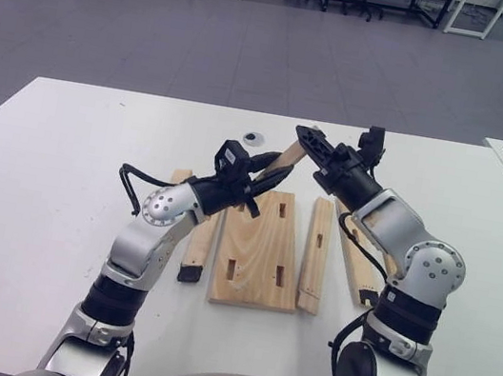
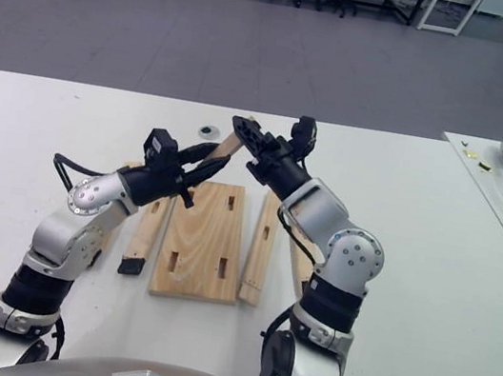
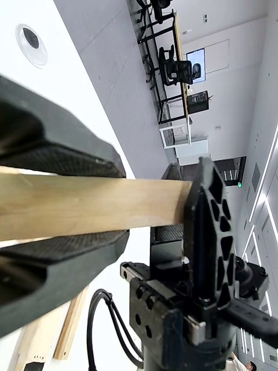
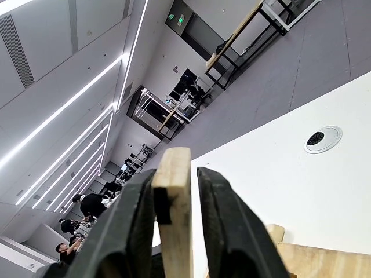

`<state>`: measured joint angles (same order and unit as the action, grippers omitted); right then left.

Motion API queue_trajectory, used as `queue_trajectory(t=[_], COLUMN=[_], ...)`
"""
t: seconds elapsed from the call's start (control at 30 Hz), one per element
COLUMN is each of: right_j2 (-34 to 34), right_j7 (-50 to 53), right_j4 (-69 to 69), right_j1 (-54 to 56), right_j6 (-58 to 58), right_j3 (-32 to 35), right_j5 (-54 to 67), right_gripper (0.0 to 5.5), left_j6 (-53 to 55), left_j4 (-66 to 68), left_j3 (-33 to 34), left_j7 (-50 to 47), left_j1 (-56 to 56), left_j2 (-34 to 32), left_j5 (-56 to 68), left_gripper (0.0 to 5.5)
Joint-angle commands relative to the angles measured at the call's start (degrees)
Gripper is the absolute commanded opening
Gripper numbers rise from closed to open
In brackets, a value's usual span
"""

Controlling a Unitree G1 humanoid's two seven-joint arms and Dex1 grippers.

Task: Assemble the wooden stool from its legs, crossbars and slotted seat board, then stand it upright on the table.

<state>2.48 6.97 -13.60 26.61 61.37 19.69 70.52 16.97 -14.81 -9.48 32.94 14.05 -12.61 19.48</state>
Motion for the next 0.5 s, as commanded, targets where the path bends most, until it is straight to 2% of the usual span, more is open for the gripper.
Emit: queue_trajectory(t=[0.03, 0.17, 0.2, 0.23, 0.3, 0.4, 0.5], right_j2=[-1.1, -2.2, -3.1, -4.0, -6.9, -13.0, -17.7], right_j7=[1.1, 1.7, 1.4, 1.4, 1.2, 1.3, 4.3], right_j4=[1.0, 1.1, 0.8, 0.4, -1.1, -6.8, -16.2], right_j1=[-0.2, 0.1, 0.3, 0.5, 0.4, -3.3, -8.5], right_j6=[-1.2, -4.1, -5.7, -7.8, -11.9, -16.3, -11.9], right_j3=[-0.8, -1.2, -1.8, -2.6, -5.2, -9.9, -12.4], right_j5=[0.8, -1.6, -4.3, -7.6, -15.6, -28.1, -34.3], right_gripper=[0.46, 0.42, 0.42, 0.42, 0.42, 0.42, 0.42], left_j6=[-0.2, -0.7, -0.8, -1.2, -2.0, -3.7, -5.6], left_j4=[0.0, 1.4, 2.1, 2.7, 4.4, 6.9, 7.6], left_j3=[-0.2, -0.4, -0.6, -1.1, -1.6, -0.2, 3.0], left_j7=[-0.3, -2.2, -2.6, -2.5, -2.5, -3.3, -5.5], left_j1=[-0.4, -0.4, -0.5, -0.9, -2.1, -6.4, -10.6], left_j2=[-0.3, -0.6, -0.8, -1.3, -2.0, -3.3, -3.3], left_j5=[-0.9, -4.1, -5.2, -6.2, -7.7, -9.1, -9.4], left_gripper=[1.29, 1.29, 1.29, 1.66, 2.02, 2.04, 2.04])
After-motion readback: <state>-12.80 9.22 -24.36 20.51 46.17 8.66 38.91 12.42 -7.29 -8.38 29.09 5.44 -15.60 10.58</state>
